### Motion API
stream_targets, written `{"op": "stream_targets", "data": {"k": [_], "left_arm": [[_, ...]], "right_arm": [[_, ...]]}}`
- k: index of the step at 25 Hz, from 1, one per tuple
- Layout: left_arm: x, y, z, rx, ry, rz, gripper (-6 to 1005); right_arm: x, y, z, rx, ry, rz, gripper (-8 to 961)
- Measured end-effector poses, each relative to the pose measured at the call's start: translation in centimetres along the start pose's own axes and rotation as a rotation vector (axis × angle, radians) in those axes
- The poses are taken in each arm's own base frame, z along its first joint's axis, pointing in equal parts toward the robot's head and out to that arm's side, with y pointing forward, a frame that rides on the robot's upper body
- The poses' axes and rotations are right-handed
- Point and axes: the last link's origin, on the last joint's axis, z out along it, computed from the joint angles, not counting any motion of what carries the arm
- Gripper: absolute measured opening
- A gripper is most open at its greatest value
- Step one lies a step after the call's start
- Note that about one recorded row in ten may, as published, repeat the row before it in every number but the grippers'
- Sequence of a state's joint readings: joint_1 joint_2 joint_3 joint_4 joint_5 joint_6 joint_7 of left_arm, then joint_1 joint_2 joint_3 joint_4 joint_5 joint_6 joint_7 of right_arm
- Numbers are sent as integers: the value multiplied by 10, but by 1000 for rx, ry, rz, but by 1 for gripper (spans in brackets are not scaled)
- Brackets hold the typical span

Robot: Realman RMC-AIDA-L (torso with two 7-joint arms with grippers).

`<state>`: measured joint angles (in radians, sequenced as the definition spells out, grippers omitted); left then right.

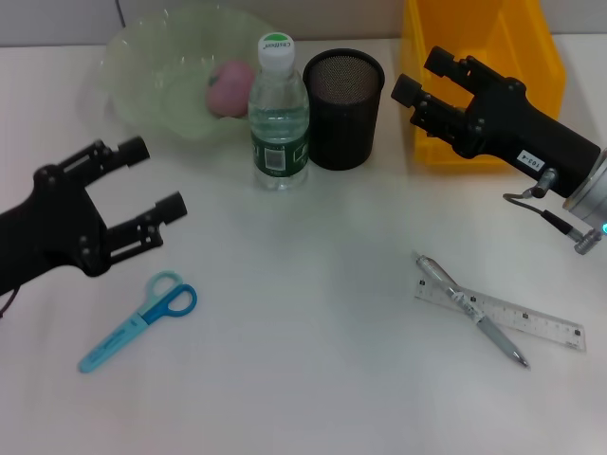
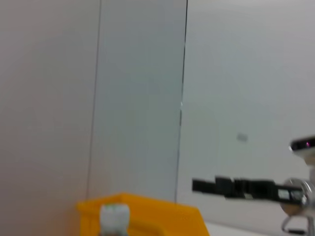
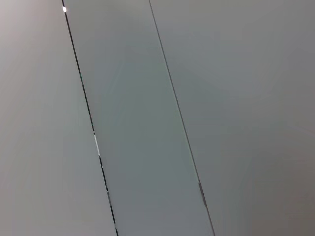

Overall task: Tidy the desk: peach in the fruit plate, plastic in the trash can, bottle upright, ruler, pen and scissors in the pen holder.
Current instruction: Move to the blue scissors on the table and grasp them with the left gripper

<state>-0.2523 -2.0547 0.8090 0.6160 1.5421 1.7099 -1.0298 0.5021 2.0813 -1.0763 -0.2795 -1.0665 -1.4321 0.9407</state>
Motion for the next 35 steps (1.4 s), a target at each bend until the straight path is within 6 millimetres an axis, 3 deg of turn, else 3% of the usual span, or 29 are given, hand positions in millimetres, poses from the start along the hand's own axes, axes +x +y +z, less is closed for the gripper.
{"op": "stream_targets", "data": {"k": [6,9,12,15,17,20,26,27,35], "left_arm": [[-4,-4,-5,-11,-89,-75,786],[4,-18,-12,-1,-272,-174,786],[4,-18,-12,-1,-272,-174,786],[18,-28,-12,21,-507,-253,785],[18,-28,-12,21,-507,-253,785],[20,-30,-2,32,-698,-312,785],[20,-31,3,39,-778,-328,785],[24,-34,20,48,-913,-311,785],[33,-38,35,88,-1051,-245,785]], "right_arm": [[3,0,-3,11,6,7,716],[3,-1,-3,18,4,10,716],[3,-1,-3,18,6,9,715],[3,-2,-1,18,8,6,715],[2,-2,-1,20,6,4,716],[1,-3,-2,26,0,4,716],[1,-4,-2,30,-2,0,715],[1,-4,-2,31,-2,-2,715],[1,-6,-1,44,6,-7,715]]}}
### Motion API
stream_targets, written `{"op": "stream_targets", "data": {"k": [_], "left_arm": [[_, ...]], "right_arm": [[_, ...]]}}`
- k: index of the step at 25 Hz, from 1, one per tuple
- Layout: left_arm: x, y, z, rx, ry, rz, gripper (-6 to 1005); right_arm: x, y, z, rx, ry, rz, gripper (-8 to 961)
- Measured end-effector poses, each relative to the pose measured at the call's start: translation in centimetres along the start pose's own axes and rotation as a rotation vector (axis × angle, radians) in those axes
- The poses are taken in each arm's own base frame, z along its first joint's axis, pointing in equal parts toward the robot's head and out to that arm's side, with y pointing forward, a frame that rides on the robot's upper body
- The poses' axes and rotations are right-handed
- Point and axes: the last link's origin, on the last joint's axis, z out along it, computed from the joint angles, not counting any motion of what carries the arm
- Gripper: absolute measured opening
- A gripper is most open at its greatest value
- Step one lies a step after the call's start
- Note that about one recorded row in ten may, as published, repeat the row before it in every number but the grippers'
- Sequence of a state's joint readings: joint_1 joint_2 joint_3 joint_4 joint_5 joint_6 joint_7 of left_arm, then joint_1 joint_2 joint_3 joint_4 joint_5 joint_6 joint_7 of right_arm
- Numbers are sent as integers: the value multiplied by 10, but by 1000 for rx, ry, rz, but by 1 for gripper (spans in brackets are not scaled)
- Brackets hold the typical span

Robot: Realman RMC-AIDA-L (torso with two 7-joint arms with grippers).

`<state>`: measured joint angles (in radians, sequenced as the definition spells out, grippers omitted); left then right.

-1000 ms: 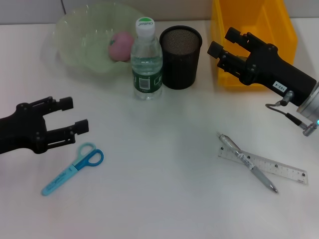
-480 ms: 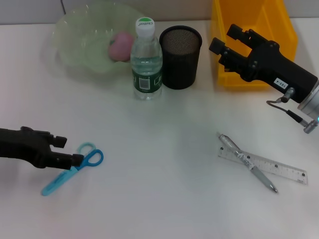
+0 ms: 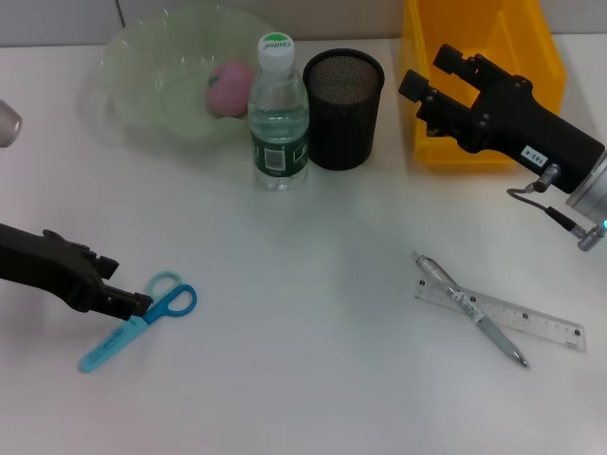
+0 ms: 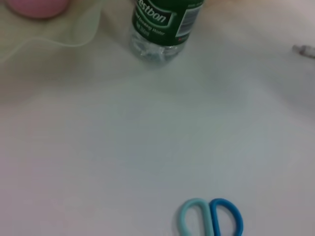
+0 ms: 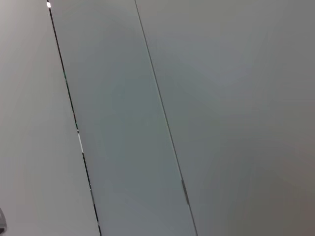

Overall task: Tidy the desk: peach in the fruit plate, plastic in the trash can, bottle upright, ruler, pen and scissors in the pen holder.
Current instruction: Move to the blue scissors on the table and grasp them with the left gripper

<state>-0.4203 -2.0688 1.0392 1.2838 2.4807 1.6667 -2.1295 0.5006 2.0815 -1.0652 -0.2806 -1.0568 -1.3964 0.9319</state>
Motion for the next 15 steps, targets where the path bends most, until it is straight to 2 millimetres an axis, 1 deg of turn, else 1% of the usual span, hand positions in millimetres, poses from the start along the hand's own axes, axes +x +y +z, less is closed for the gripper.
{"op": "stream_targets", "data": {"k": [7,12,15], "left_arm": [[5,1,4,9,-47,4,784],[10,5,8,8,-76,6,784],[11,3,9,29,-103,1,784]], "right_arm": [[-2,-2,3,6,0,-13,715],[-3,-5,7,16,11,-21,716],[-4,-7,10,21,18,-24,716]]}}
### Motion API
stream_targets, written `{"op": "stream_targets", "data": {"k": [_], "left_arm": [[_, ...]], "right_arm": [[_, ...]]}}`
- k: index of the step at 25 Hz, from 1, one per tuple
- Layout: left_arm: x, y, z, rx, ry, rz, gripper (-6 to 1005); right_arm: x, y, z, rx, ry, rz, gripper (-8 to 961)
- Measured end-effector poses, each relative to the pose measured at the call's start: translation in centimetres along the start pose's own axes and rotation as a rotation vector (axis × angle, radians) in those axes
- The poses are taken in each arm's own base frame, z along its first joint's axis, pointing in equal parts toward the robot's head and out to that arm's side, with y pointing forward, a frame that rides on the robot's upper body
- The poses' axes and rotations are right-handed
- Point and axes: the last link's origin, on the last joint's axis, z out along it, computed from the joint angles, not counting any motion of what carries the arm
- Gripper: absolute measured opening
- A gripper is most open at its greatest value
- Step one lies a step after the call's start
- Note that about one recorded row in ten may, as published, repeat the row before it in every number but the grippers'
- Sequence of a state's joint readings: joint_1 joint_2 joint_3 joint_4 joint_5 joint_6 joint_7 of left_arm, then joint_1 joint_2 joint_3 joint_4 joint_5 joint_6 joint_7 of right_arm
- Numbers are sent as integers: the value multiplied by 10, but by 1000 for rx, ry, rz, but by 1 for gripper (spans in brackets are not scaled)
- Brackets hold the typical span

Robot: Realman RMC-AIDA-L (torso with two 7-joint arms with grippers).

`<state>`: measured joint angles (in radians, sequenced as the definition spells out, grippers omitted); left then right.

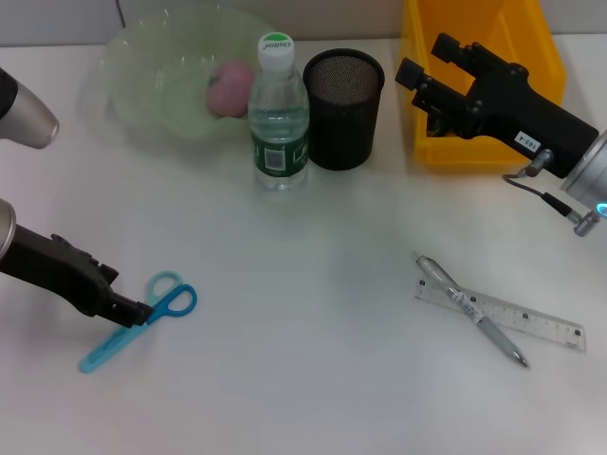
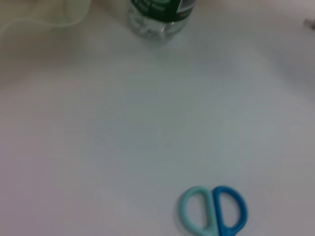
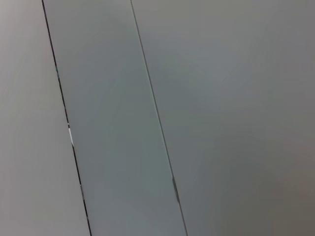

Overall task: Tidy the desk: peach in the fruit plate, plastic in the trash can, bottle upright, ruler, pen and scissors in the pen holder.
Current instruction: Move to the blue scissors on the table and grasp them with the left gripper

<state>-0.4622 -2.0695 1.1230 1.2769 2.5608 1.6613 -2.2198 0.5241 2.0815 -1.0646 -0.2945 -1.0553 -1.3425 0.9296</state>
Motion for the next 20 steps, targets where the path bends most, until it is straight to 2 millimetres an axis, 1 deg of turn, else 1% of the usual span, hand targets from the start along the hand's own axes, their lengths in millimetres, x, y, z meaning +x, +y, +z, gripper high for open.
{"op": "stream_targets", "data": {"k": [5,8,14,20], "left_arm": [[9,0,1,16,-12,-32,784],[9,1,1,16,-14,-34,785],[13,9,10,13,-52,-30,784],[14,8,11,30,-46,-47,783]], "right_arm": [[-1,-1,2,7,-2,-1,716],[-2,-3,3,13,-2,-2,716],[-2,-6,7,29,10,-6,716],[-2,-6,9,28,11,-8,715]]}}
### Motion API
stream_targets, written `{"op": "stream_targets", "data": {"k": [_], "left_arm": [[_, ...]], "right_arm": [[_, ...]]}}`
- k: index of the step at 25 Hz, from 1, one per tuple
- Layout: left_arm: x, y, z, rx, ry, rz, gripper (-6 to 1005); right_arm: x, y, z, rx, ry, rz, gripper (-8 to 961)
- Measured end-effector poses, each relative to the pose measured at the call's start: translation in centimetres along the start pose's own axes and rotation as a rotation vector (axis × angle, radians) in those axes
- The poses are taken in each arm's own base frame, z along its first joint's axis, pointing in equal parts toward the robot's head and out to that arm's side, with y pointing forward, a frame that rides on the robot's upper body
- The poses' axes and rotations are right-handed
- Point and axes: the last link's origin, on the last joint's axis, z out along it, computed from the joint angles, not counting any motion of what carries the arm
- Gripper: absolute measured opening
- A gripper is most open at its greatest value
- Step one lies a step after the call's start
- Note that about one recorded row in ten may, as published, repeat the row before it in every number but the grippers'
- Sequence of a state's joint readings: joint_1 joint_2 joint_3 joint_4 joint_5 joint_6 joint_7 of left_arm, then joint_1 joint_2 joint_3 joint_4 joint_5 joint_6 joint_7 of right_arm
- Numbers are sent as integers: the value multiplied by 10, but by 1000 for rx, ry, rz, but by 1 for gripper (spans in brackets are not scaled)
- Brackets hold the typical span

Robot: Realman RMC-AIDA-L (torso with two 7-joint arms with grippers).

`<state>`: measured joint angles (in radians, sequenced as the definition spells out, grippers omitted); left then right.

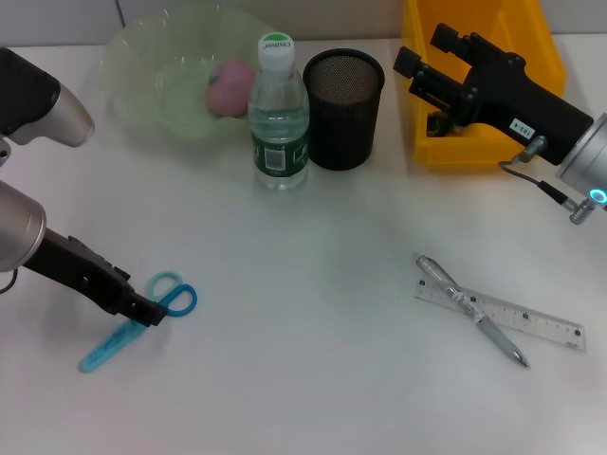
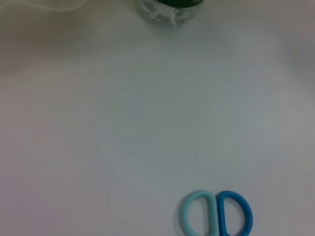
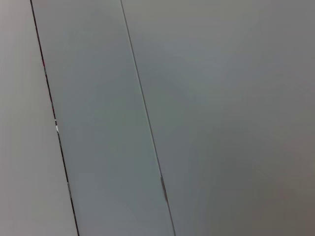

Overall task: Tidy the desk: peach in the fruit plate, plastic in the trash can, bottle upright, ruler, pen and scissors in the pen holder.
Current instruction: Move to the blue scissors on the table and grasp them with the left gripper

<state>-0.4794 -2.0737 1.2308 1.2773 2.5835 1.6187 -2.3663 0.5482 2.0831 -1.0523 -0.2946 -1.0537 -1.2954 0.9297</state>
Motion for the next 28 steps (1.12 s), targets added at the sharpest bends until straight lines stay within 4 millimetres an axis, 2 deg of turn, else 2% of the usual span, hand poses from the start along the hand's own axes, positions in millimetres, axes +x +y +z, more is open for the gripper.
{"op": "stream_targets", "data": {"k": [28], "left_arm": [[2,9,8,40,-61,52,777]], "right_arm": [[-1,-3,0,17,-2,3,716]]}}
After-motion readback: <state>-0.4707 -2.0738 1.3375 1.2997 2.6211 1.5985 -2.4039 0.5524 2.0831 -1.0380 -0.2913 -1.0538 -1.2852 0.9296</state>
